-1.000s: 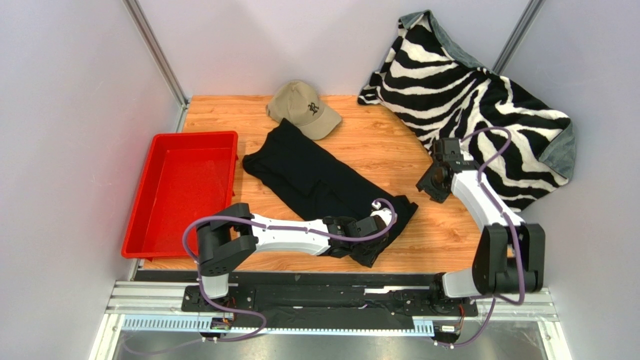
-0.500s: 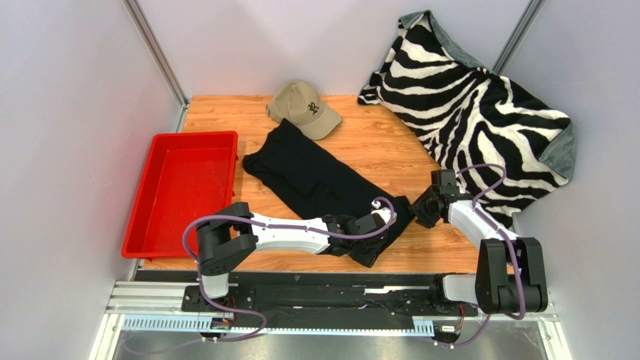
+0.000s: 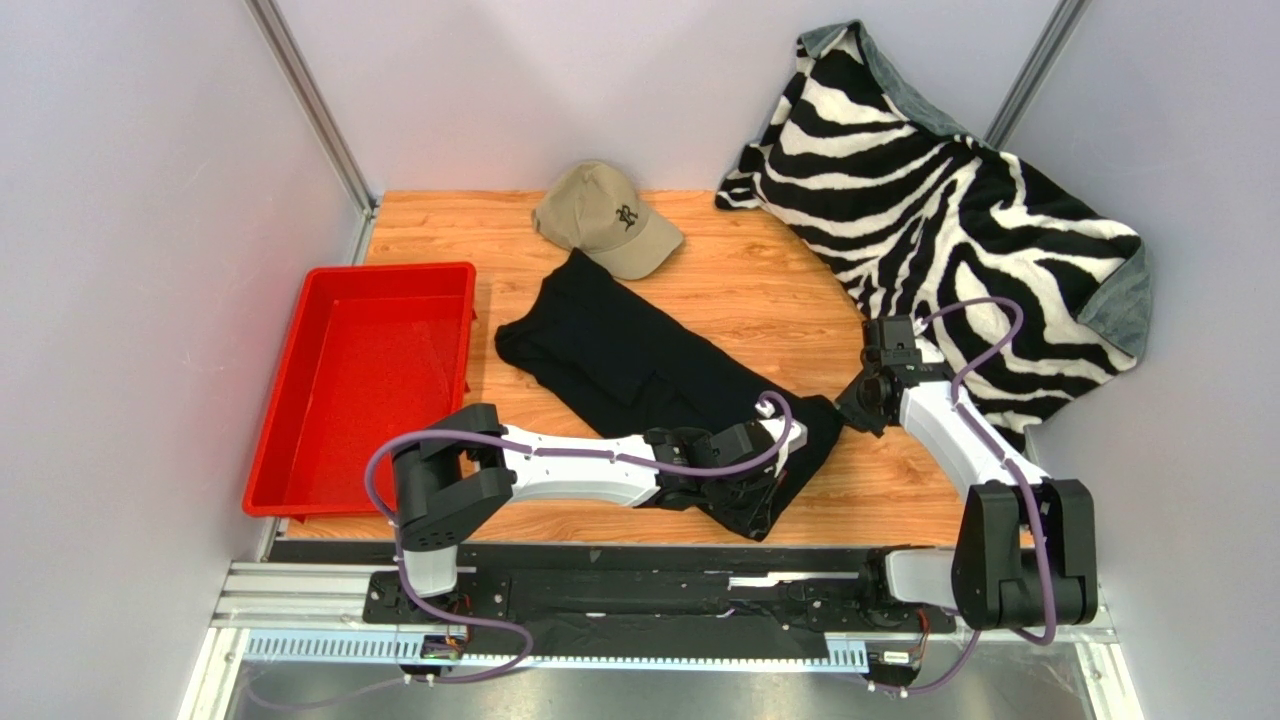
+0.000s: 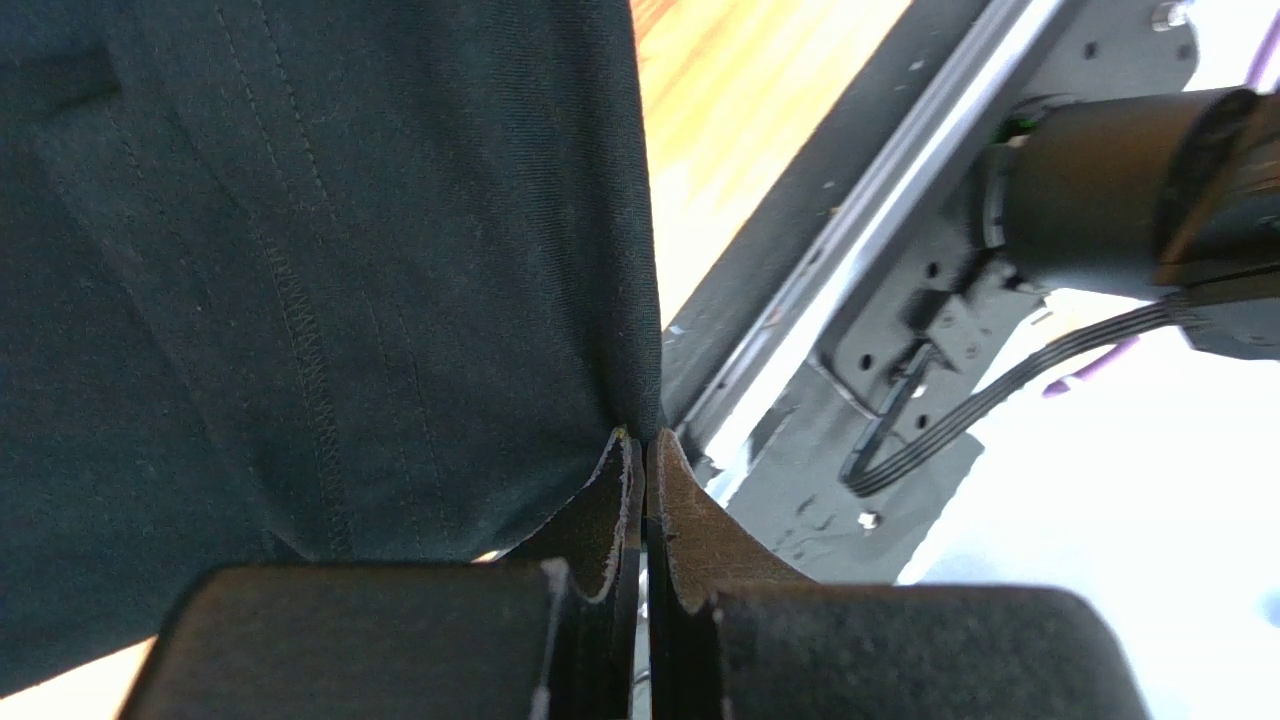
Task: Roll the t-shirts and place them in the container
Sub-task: Roll the T-shirt to the center of the board.
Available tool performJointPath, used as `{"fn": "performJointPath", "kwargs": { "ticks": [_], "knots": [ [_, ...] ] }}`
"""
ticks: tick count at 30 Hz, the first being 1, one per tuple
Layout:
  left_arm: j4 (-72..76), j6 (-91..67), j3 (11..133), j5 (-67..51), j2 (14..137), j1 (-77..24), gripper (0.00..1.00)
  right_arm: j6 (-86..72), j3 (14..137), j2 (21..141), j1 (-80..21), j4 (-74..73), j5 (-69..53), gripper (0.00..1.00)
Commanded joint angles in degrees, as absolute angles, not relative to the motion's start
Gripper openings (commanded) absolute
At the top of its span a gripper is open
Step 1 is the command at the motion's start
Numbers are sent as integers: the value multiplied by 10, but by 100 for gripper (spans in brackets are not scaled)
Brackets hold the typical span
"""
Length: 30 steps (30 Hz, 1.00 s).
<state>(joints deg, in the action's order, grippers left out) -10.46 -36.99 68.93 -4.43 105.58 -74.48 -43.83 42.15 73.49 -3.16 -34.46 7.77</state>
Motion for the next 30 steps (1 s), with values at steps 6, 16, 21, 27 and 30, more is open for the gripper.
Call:
{"fn": "performJointPath", "kwargs": {
  "ticks": [6, 16, 21, 27, 30],
  "knots": [
    [-33, -404, 644, -104, 1043, -733, 0, -413, 519, 790, -101, -420, 195, 0],
    [18, -429, 577, -122, 1015, -692, 0, -442, 599, 869, -152, -456, 220, 0],
    [18, -432, 564, -127, 1002, -675, 0, -452, 635, 896, -163, -463, 222, 4],
    [3, -429, 544, -120, 986, -650, 0, -446, 655, 920, -164, -446, 220, 7],
    [-16, -428, 534, -119, 976, -640, 0, -440, 652, 923, -163, -424, 205, 7]
  ]
}}
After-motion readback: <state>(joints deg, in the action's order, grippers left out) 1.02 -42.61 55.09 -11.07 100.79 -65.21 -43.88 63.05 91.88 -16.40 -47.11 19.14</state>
